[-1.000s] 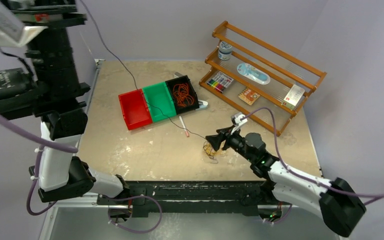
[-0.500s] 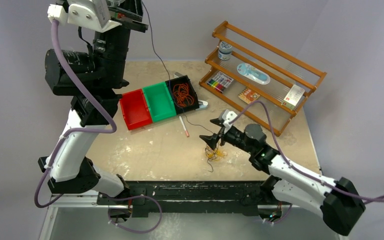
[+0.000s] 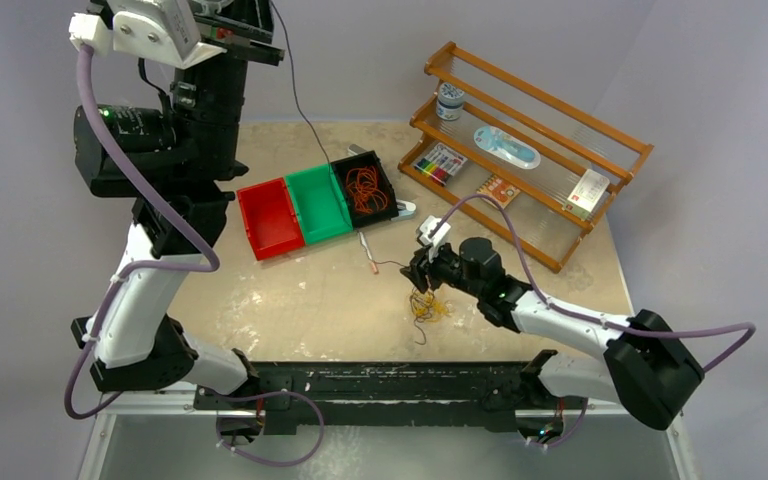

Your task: Untangle the cables

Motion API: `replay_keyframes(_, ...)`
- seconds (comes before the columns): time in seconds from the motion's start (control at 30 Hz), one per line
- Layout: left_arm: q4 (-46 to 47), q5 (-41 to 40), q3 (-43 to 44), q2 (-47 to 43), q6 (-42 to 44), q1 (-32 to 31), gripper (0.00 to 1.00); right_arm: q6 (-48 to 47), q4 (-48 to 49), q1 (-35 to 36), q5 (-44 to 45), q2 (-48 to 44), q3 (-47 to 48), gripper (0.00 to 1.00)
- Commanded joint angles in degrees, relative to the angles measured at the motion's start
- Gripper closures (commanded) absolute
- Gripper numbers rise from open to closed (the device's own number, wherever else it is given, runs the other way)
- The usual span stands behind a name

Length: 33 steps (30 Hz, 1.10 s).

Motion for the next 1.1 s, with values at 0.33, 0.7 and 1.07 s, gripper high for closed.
replay_keyframes(0.33, 3.8, -16.2, -10.9, -6.2, 1.8, 0.0, 1.0, 5.6, -1.3, 0.1, 8.2, -1.2, 7.1, 0.99)
replay_keyframes(0.7, -2.8, -13.9, -39.2, -7.6, -30.4, 13.2, 1.0, 13.3, -23.4, 0.0, 10.7, -13.4, 16.7, 1.0)
replay_keyframes(1.07, -3.0, -3.8, -58.5, -4.9, -46.1, 14.3, 1.0, 19.4, -42.5, 0.0, 16.5, -16.4, 27.7, 1.0)
